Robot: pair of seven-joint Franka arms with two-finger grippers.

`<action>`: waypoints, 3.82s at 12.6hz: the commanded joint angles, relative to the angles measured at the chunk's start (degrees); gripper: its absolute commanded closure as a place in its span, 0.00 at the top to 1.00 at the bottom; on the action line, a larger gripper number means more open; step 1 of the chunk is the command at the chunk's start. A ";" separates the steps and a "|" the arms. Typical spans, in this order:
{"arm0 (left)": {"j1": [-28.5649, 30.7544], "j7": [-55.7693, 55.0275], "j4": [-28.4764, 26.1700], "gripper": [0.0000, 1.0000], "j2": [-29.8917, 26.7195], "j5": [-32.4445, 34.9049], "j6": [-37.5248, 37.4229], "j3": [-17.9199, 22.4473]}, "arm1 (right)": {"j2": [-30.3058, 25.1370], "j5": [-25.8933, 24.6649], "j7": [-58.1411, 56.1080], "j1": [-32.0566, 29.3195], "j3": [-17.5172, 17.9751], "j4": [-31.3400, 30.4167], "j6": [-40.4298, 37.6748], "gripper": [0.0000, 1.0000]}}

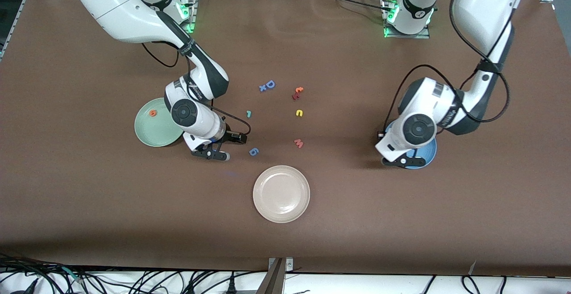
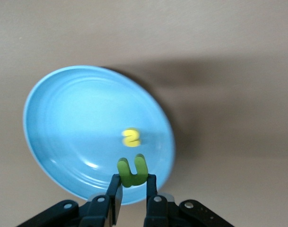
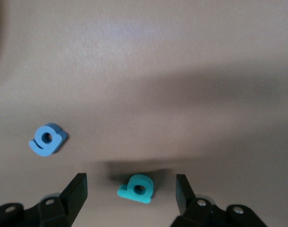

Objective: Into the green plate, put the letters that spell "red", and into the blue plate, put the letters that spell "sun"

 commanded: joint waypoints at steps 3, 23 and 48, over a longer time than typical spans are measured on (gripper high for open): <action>7.37 12.03 -8.52 0.08 -2.47 0.10 0.90 -1.74 | 1.14 -4.74 0.31 1.38 -0.44 0.18 0.05 0.81; 7.64 12.04 -9.59 1.00 -1.95 -4.81 10.99 -19.48 | 0.62 -6.42 6.37 1.73 0.70 -0.08 -1.98 0.36; -20.66 -22.15 -8.80 0.53 8.34 5.82 36.32 -7.98 | -1.23 -6.68 11.74 2.08 3.25 -3.16 -4.70 0.50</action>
